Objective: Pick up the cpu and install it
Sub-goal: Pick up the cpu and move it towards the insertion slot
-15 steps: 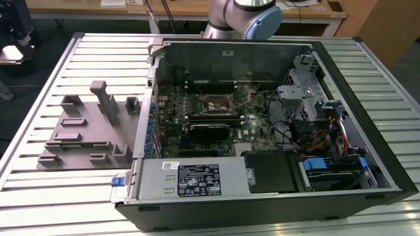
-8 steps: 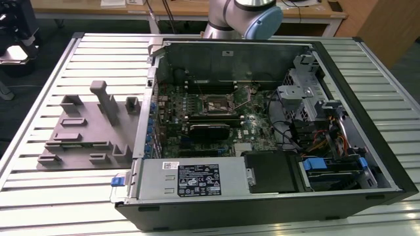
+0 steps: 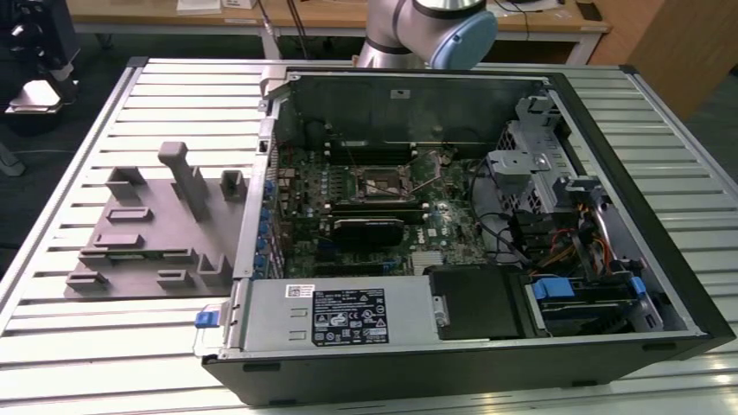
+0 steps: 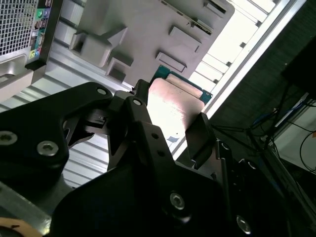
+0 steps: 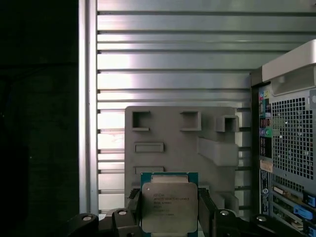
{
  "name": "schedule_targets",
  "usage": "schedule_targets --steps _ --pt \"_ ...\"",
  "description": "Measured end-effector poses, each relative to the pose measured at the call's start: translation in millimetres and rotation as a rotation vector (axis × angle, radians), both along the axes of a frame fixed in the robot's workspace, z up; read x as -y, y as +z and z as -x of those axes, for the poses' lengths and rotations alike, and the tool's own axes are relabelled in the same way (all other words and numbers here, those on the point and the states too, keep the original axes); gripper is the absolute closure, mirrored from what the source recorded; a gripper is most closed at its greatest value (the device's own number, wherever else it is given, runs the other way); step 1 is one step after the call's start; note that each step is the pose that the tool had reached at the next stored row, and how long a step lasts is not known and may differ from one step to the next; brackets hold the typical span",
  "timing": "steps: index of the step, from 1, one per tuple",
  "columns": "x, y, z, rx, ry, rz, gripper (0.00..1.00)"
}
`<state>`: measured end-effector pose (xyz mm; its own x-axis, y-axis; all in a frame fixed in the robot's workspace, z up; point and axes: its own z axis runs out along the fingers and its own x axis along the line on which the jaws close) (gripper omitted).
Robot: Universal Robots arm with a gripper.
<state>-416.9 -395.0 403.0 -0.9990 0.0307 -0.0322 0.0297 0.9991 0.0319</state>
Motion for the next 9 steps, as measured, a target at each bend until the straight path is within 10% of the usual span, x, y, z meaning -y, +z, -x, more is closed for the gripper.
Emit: schedule_targets --steps 9 --pt "0.0 0.0 -11.7 0.0000 0.000 0.0000 0.46"
